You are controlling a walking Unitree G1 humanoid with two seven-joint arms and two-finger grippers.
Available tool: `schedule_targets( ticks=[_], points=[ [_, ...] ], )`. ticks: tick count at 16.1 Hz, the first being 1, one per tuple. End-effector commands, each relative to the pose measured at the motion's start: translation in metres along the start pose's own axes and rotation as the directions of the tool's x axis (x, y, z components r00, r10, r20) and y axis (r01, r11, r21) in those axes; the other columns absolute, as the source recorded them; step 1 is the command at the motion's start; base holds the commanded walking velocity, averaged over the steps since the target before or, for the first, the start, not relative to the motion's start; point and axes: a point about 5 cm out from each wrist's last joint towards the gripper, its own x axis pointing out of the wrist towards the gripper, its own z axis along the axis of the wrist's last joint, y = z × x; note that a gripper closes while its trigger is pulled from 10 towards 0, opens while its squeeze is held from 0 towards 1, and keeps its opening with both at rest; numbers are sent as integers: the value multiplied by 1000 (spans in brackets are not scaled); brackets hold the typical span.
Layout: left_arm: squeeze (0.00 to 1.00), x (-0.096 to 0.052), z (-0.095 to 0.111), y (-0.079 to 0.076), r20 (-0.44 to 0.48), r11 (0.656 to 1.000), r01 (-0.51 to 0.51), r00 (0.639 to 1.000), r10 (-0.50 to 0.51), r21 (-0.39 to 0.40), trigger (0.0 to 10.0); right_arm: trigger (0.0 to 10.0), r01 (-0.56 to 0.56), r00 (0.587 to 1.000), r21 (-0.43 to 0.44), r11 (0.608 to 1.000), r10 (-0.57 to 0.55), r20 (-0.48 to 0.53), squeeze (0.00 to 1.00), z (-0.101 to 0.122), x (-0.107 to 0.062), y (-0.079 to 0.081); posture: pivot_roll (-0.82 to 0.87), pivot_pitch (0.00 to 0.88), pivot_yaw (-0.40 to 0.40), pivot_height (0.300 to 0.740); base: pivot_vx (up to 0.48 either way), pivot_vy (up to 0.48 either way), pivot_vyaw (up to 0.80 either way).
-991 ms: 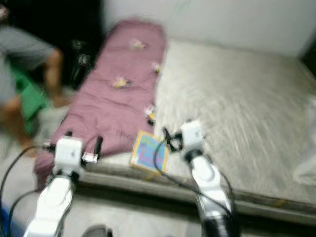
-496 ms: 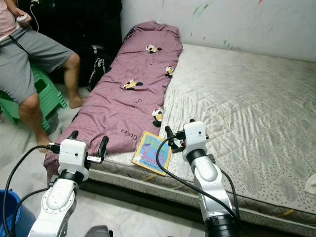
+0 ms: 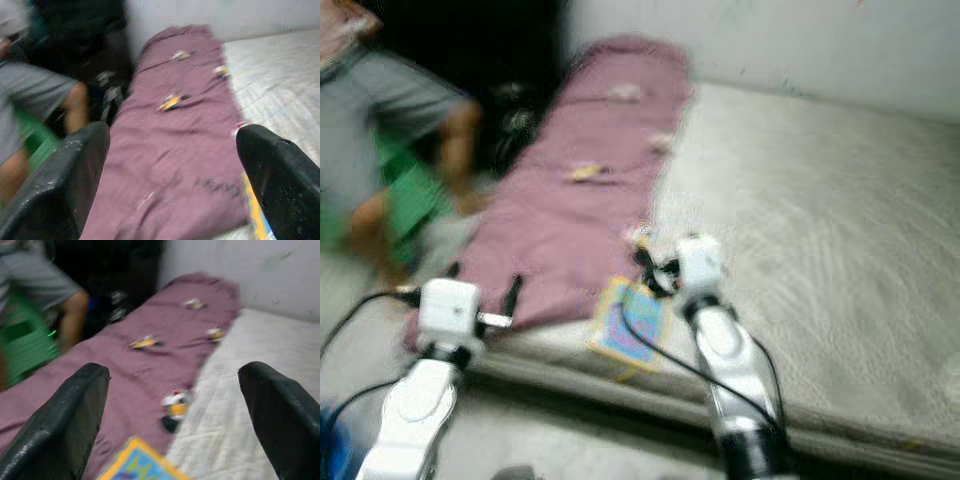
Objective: Clean up the room
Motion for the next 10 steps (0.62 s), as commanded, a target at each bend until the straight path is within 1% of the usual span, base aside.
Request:
schedule_targets(
  ticks=[1,2,8,10],
  points=[
    [0,2,7,-12,27,999,42,999,-42,-20,10000,10000,48,998,-12,999,-49,-34,0,-7,-7,-15,19,0,-53,740,281,0,-556],
    [0,3,6,-12,14,999,31,999,-31,-17,10000,10000,54,998,-14,998,-54,-34,0,-7,-7,-16,17,0,-53,740,0,0,-569],
    [0,5,5,-12,6,1000,19,1000,-19,8,10000,10000,57,997,-22,998,-57,-41,0,-7,-6,-17,20,0,-59,740,0,0,0],
    [0,5,5,-12,7,1000,19,1000,-19,10,10000,10000,60,997,-20,998,-61,-44,0,-7,-5,-17,20,0,-59,740,0,0,-556]
  ],
)
